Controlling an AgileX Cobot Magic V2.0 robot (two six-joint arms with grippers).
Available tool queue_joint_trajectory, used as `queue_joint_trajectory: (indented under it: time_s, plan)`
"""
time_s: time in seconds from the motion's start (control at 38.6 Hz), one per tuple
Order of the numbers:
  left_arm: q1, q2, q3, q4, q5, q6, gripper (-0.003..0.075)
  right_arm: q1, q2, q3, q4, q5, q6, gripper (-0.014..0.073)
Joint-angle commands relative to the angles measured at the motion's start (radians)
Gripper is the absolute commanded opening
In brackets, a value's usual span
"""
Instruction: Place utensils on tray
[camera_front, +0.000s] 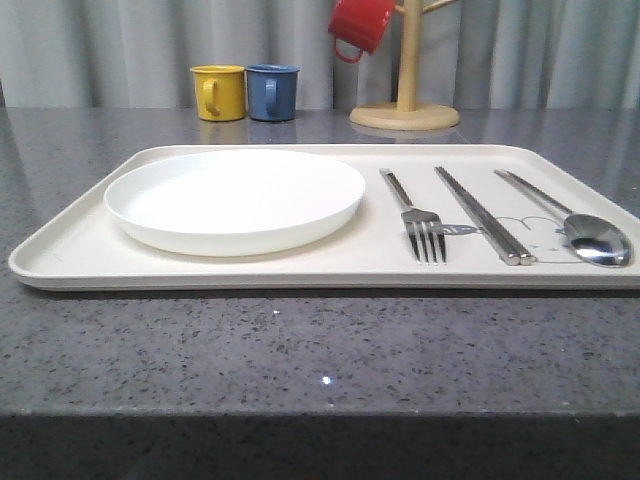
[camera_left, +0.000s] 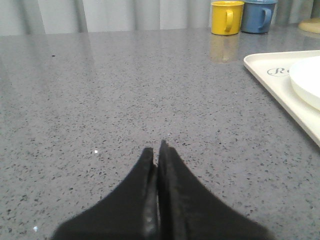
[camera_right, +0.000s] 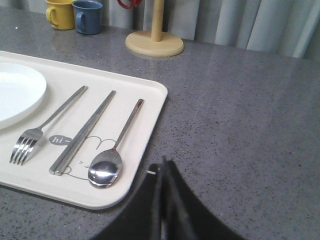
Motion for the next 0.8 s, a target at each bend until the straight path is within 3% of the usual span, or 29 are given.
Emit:
queue_joint_trajectory:
  time_s: [0.0, 0.13, 0.39, 0.78]
  plan:
    - [0.003, -0.022, 0.002, -0.004, -0.078, -0.009, -0.0018, -0.011, 0.009, 0.02, -0.02, -0.149, -0.041, -0.0069]
    - [0.003, -0.022, 0.002, -0.004, -0.078, -0.009, -0.0018, -0.098, 0.008, 0.169, 0.054, -0.304, -0.131, -0.0069]
    - [0.003, -0.022, 0.002, -0.004, -0.078, -0.009, -0.0018, -0.18, -0.155, 0.381, 0.143, -0.385, -0.131, -0.0069]
    - [0.003, -0.022, 0.002, -0.004, -0.078, -0.009, -0.0018, -0.206, -0.206, 0.384, 0.168, -0.344, -0.131, -0.0069]
